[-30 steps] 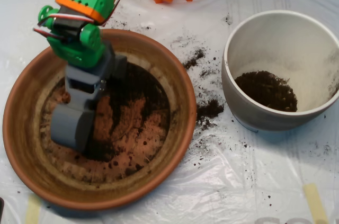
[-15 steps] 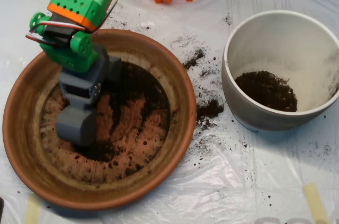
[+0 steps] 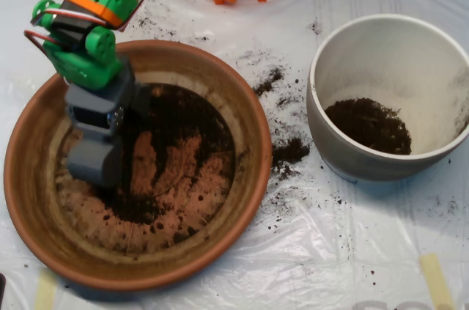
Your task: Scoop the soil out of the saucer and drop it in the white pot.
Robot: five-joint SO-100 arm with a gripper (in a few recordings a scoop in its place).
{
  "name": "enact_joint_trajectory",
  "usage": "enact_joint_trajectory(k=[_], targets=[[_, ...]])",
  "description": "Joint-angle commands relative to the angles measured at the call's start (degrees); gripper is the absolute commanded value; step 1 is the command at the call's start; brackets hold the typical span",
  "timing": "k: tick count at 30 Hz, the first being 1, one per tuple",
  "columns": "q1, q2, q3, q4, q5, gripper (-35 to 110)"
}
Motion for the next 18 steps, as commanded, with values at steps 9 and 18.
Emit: enact_joint_trajectory(k=[9,18], targets=[[-2.29,16.79,20.57,-8.53,-1.49,15],[-2.29,20.57,24.70,-13.89,-2.55,12]])
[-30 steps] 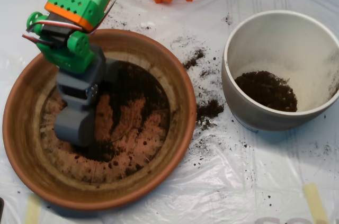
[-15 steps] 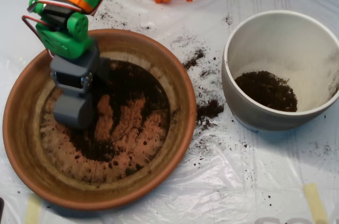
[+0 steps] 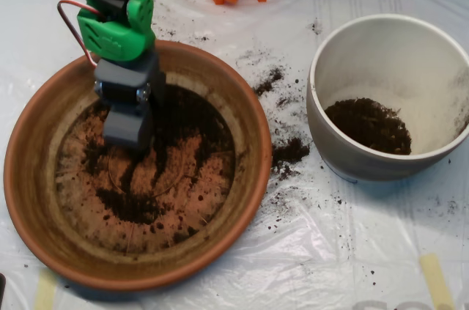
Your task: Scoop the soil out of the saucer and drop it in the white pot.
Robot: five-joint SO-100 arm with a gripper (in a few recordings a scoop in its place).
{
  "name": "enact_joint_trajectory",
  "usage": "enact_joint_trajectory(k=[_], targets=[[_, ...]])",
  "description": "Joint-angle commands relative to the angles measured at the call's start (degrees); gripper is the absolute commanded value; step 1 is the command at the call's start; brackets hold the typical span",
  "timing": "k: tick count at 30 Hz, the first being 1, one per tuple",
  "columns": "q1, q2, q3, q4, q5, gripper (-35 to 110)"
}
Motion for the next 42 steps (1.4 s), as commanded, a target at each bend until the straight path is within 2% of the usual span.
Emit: enact_joint_trajectory(k=[1,9,15,19,22,29,36,42], targets=[[0.44,3.08,1.32,-1.76,-1.58,12],[-0.79,8.79,9.14,-11.87,-5.36,12],[-0.44,8.35,8.35,-14.59,-6.24,11],[-0.18,5.80,5.27,-14.41,-7.65,9],[-0.26,4.75,4.31,-13.80,-7.73,1],[-0.18,6.06,3.87,-13.01,-9.23,0],[-2.29,18.46,4.39,-12.22,-5.71,0],[-8.26,28.83,5.01,-7.29,-4.57,-1]])
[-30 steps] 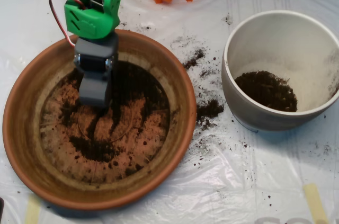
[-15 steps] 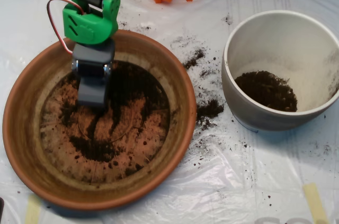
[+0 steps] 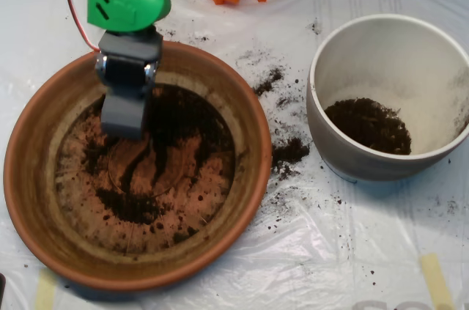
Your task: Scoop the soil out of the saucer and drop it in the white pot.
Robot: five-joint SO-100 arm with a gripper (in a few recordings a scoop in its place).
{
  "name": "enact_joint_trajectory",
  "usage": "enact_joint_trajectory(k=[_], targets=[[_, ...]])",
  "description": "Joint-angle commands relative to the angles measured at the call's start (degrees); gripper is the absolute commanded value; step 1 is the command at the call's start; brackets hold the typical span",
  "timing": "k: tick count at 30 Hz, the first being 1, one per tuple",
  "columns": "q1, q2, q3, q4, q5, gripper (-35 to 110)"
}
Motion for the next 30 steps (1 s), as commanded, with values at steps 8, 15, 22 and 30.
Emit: enact_joint_trajectory(k=[8,15,22,30], targets=[[-11.25,17.58,-5.19,10.81,3.16,-1],[-16.35,22.15,-10.55,17.49,5.27,-1],[-23.29,22.06,-19.86,24.26,8.53,-1],[-34.10,14.77,-30.67,29.09,10.81,-1]])
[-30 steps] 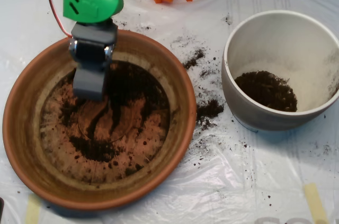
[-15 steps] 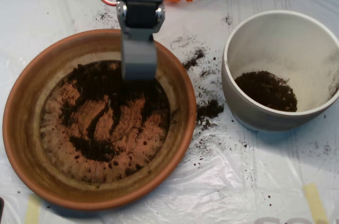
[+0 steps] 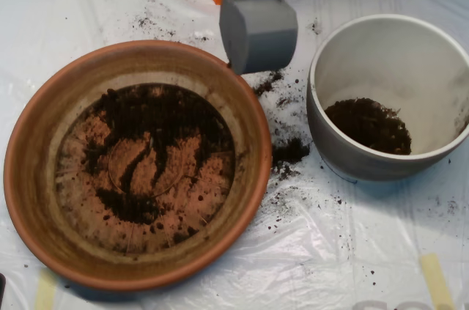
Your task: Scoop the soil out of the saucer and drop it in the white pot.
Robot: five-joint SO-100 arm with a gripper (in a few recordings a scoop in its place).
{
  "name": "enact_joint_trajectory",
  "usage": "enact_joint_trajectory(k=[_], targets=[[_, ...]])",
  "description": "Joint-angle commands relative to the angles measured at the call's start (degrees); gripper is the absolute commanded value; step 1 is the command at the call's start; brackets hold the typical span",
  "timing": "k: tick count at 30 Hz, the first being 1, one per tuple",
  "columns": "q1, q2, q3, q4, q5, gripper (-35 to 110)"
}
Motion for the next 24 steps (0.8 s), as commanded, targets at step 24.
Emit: enact_joint_trajectory(k=[24], targets=[[-24.70,-13.54,-14.50,2.64,-5.01,31]])
